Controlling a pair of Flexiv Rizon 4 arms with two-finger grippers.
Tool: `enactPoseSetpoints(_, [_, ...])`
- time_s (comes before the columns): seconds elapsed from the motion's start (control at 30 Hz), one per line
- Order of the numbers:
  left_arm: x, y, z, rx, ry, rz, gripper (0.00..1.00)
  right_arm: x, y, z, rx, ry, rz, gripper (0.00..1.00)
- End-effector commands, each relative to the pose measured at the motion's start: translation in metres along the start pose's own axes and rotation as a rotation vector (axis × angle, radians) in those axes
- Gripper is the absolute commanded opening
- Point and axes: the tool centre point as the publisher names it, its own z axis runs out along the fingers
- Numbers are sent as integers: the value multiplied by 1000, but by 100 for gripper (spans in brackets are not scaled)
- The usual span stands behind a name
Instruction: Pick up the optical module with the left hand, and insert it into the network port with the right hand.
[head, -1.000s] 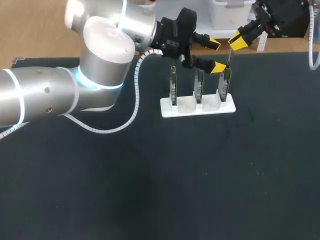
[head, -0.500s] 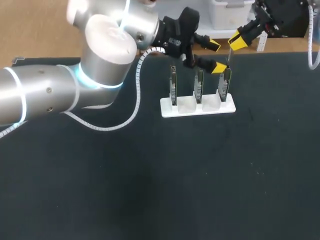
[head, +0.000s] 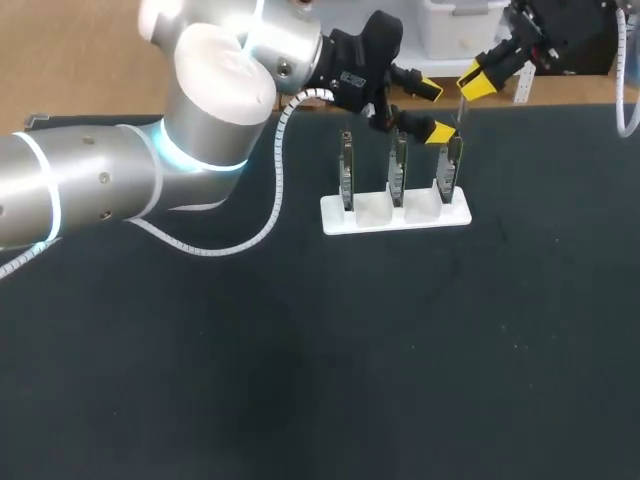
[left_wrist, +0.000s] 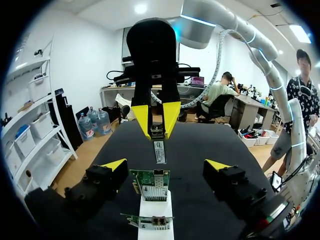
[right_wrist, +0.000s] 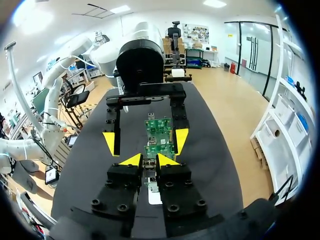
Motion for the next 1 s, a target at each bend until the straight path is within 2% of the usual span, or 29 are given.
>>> enactPoseSetpoints(0.03, [-1, 2, 2, 3, 6, -4, 100, 0, -2, 0, -7, 0, -1, 0])
enactPoseSetpoints(0.2, [0, 2, 2, 1, 11, -10, 100, 0, -2, 0, -8, 0, -2, 0])
enactPoseSetpoints(0.47, [-2, 0, 4, 6, 78, -17, 100, 1, -1, 0, -7, 2, 1, 0])
enactPoseSetpoints(1.0, [-1, 0, 4, 3, 68, -19, 100, 1, 0, 0, -13, 5, -2, 0])
